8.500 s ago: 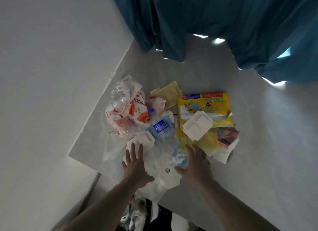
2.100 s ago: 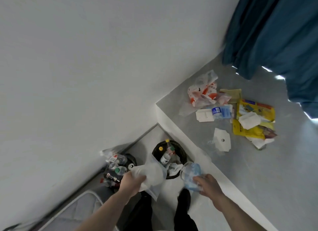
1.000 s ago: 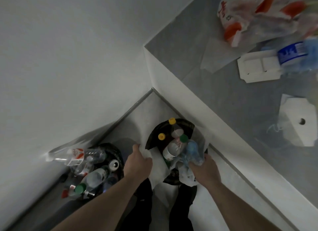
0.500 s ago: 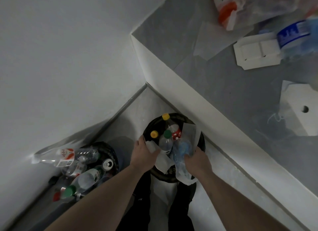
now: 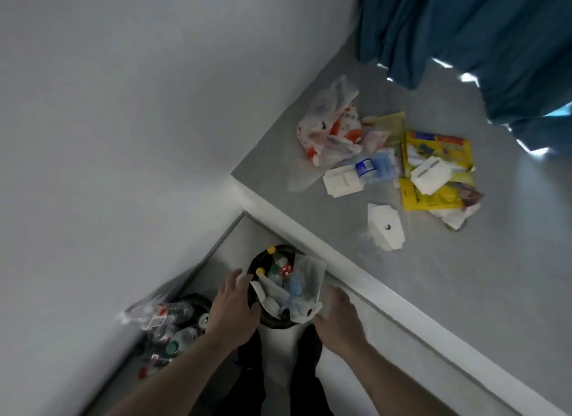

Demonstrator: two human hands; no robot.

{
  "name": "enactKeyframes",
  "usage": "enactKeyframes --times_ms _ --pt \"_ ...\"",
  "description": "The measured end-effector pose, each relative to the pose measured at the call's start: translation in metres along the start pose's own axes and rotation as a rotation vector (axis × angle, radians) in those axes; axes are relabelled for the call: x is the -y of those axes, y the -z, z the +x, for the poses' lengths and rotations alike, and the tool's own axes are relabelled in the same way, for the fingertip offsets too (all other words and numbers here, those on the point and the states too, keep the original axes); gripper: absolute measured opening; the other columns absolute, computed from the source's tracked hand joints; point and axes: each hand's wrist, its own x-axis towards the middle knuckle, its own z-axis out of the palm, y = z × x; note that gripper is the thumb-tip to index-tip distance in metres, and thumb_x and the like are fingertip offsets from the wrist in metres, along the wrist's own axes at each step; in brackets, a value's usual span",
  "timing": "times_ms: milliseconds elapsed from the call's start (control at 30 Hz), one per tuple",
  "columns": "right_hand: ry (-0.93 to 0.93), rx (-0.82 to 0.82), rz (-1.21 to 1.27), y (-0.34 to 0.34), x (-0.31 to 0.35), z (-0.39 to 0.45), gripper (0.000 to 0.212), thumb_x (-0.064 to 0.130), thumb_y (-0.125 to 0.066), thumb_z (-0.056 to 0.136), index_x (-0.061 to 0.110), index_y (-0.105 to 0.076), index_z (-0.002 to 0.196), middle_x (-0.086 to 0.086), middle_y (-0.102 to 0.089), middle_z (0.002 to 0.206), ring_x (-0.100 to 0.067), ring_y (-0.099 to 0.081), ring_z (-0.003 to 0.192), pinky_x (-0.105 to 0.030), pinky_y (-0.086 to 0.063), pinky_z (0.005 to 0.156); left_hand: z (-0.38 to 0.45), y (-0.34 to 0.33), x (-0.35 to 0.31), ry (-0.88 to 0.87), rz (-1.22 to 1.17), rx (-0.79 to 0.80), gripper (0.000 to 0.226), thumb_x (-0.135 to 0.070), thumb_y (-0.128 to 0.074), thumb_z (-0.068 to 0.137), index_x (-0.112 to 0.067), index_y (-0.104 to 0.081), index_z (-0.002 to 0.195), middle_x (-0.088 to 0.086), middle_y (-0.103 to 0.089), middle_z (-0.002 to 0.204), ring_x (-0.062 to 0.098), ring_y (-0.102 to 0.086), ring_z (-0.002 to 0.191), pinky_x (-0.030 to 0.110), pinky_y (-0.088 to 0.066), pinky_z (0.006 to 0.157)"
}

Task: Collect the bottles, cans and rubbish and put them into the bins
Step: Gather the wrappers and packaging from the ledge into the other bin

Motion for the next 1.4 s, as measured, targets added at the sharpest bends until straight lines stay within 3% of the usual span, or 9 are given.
enactKeyframes --times_ms 167,467,767,1000,1200,1400 --pt "0.065 -0.082 -0.080 0.056 0.007 -0.090 0.069 0.027 -0.055 0.096 0.025 -0.025 0.158 0.000 -0.012 0.167 -0.025 -0.016 0.153 -0.039 -0.030 0.119 -0.070 0.058 -0.046 -0.161 0.088 -0.023 0.067 -0.038 -0.056 0.093 -0.027 -0.032 0.154 -0.002 -0.010 0.167 0.025 -0.016 0.153 0.042 -0.028 0.122" --pt "0.059 -0.189 -0.178 0.119 -0.049 -0.164 0.071 0.036 -0.052 0.097 0.026 -0.019 0.160 0.000 -0.001 0.169 -0.027 -0.010 0.155 -0.042 -0.027 0.121 -0.124 0.090 -0.113 -0.251 0.296 -0.002 0.067 -0.037 -0.052 0.094 -0.029 -0.028 0.156 0.002 -0.001 0.170 0.027 -0.001 0.156 0.043 -0.015 0.126" --pt "0.073 -0.240 -0.207 0.216 -0.159 -0.187 0.071 0.038 -0.053 0.097 0.026 -0.020 0.159 0.000 -0.001 0.169 -0.028 -0.009 0.155 -0.043 -0.027 0.121 -0.143 0.045 -0.233 -0.256 0.375 -0.056 0.066 -0.039 -0.051 0.094 -0.029 -0.030 0.157 0.002 0.000 0.170 0.029 -0.002 0.156 0.043 -0.010 0.126" --pt "0.087 -0.235 -0.311 0.294 -0.247 -0.188 0.067 0.034 -0.049 0.097 0.022 -0.021 0.158 -0.005 0.000 0.169 -0.033 -0.011 0.153 -0.048 -0.027 0.119 -0.166 -0.013 -0.326 -0.265 0.317 -0.091 0.064 -0.039 -0.060 0.091 -0.034 -0.039 0.151 -0.001 -0.004 0.169 0.028 -0.014 0.154 0.047 -0.026 0.122" --pt "0.137 -0.231 -0.322 0.335 -0.265 -0.165 0.064 0.031 -0.051 0.097 0.022 -0.026 0.156 -0.004 -0.003 0.169 -0.032 -0.013 0.153 -0.046 -0.029 0.119 -0.171 -0.021 -0.355 -0.207 0.341 -0.090 0.063 -0.041 -0.057 0.091 -0.033 -0.040 0.151 0.000 -0.004 0.170 0.028 -0.013 0.154 0.046 -0.026 0.122" --pt "0.146 -0.218 -0.316 0.354 -0.271 -0.129 0.066 0.035 -0.050 0.097 0.023 -0.025 0.157 -0.004 -0.005 0.168 -0.029 -0.015 0.153 -0.044 -0.032 0.118 -0.122 -0.022 -0.370 -0.124 0.382 -0.017 0.064 -0.044 -0.059 0.089 -0.032 -0.043 0.150 0.001 -0.010 0.168 0.029 -0.015 0.153 0.048 -0.029 0.120"
